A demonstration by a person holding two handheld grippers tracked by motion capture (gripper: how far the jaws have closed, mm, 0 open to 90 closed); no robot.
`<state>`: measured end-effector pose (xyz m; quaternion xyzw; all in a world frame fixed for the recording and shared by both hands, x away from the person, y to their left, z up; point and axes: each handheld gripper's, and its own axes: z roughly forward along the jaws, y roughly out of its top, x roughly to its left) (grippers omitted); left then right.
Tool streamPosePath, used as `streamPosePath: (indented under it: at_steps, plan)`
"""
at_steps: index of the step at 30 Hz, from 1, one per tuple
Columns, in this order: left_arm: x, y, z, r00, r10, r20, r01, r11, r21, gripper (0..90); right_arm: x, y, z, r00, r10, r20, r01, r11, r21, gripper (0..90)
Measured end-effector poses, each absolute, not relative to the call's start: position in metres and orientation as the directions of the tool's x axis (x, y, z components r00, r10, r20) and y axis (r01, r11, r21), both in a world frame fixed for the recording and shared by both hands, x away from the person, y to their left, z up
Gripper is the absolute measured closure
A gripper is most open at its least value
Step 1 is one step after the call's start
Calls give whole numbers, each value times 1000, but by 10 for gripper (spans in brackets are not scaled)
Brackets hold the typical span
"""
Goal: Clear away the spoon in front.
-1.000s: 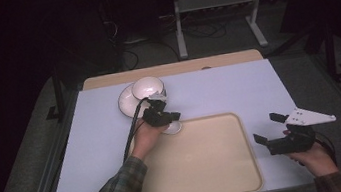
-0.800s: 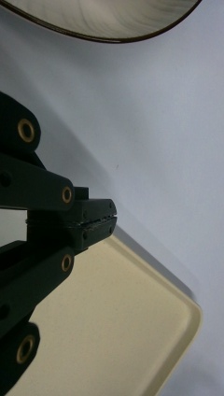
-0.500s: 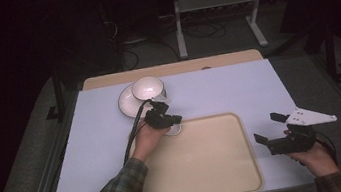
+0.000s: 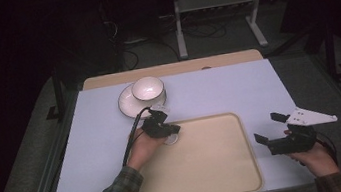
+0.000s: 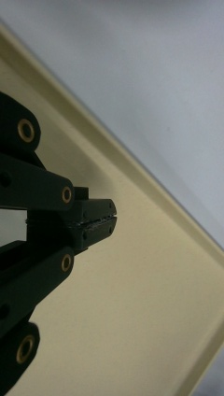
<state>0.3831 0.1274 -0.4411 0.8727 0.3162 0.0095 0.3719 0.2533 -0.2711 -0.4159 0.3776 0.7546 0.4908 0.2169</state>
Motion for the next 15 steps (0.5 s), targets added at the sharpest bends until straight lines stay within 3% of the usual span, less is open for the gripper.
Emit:
streamPosePath:
  at_steps: [15]
  plan:
    - [353, 151, -441, 805, 550, -221, 546, -542, 639, 898, 253, -271, -415, -619, 784, 40, 356, 235, 904, 55]
